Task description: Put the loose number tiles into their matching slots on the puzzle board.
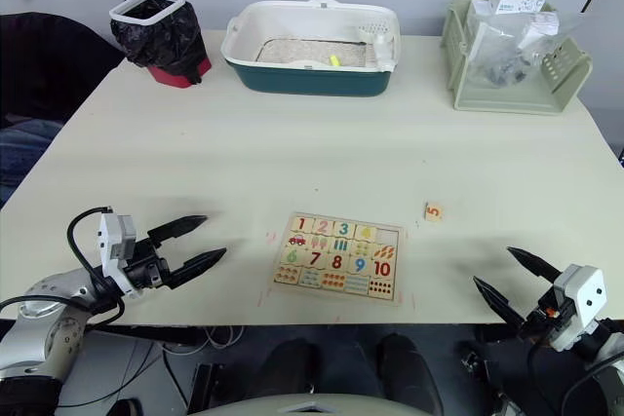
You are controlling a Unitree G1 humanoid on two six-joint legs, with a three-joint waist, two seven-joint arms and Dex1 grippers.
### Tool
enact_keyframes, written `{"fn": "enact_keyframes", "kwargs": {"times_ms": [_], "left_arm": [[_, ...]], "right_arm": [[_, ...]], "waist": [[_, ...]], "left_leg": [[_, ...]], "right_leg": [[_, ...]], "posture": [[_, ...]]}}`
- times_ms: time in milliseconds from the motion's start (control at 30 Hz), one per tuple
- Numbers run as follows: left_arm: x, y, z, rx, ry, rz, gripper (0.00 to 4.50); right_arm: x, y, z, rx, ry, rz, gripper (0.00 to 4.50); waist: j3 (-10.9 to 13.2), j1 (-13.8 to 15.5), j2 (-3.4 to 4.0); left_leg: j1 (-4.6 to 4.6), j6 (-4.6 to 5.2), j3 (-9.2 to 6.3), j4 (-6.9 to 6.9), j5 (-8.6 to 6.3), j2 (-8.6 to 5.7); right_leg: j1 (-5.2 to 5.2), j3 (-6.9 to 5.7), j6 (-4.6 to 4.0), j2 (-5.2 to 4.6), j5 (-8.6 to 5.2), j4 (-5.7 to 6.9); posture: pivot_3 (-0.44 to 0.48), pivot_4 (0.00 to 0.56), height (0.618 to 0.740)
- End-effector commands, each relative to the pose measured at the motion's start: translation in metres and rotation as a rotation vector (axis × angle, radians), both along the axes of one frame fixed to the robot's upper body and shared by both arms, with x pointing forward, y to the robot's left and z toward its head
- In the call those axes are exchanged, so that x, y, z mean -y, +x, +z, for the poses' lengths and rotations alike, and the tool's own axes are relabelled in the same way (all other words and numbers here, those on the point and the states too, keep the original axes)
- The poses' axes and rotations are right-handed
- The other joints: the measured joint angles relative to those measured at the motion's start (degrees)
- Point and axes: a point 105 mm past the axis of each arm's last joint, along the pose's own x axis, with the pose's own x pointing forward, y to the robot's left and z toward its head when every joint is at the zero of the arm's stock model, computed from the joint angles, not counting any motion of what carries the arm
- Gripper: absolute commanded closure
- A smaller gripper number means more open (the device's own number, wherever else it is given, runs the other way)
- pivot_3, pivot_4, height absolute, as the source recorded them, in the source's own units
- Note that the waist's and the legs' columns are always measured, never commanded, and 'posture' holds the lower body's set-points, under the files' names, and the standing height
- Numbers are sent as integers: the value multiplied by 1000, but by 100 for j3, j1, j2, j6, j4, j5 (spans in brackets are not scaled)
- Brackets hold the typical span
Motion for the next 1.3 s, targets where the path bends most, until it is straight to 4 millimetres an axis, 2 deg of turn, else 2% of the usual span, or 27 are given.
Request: {"fn": "enact_keyframes", "kwargs": {"times_ms": [33, 267, 633, 1100, 1300], "left_arm": [[-4, -3, 9, 37, 9, 22, 0], [-2, -4, 8, 38, 5, 29, 0], [-1, -8, 8, 36, -2, 24, 0], [-5, -9, 6, 40, 10, 23, 0], [-2, -9, 14, 66, -5, -27, 0]], "right_arm": [[5, 0, 9, 41, -1, 1, 62], [3, -5, 2, 5, 26, 29, 62], [8, -1, -3, 4, 21, 36, 62], [9, -1, -3, 20, 22, 33, 62], [4, 5, 3, 11, 49, 76, 62]], "waist": [[0, 1, 0], [1, 6, 1], [1, 3, 2], [1, 3, 2], [2, 3, 3]], "left_leg": [[0, 0, 0, 0, 0, 0], [-2, 0, 0, -1, 0, -1], [-1, 0, 0, -2, 0, 0], [-1, 0, 1, -2, 0, -1], [-1, 0, 1, -2, 0, -1]], "right_leg": [[0, 0, 0, 0, 0, 0], [-1, 0, -1, -1, 0, 0], [-1, 0, -1, -1, -1, 0], [-1, 0, -1, -1, -1, 0], [-1, 0, -1, -1, -1, 0]], "posture": [[0, 150, 740], [0, 150, 740], [0, 150, 740], [0, 150, 740], [0, 150, 740]]}}
